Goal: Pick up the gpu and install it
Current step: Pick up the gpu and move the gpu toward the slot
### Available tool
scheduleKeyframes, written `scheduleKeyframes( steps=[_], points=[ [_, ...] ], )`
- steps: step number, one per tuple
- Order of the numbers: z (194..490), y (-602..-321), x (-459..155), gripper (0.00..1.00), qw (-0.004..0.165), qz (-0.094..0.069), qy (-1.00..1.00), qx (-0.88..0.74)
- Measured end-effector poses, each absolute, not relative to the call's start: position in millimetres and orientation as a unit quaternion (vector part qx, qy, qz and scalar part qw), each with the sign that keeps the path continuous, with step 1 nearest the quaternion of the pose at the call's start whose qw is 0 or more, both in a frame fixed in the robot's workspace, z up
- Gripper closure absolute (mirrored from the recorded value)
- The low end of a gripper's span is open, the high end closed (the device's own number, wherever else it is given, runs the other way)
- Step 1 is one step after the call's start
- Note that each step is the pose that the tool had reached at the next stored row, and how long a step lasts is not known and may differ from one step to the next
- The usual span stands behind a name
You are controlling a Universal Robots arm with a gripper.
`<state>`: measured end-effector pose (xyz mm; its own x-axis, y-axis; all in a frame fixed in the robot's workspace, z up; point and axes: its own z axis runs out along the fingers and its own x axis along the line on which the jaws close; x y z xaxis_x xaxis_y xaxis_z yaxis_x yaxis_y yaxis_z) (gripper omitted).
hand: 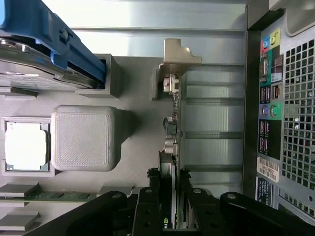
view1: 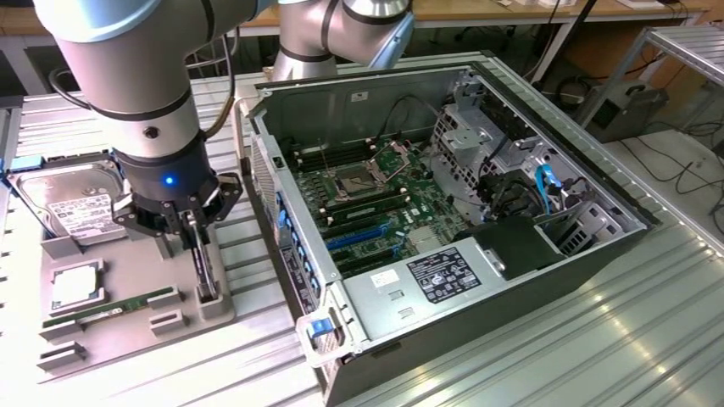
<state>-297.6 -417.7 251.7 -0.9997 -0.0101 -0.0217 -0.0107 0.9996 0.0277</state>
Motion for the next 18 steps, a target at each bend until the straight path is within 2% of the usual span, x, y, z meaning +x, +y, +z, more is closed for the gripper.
scheduleKeyframes(
  steps=[18],
  points=[
    [288.3, -417.7, -297.6, 0.74, 0.011, 0.014, 1.0, -0.005]
  ],
)
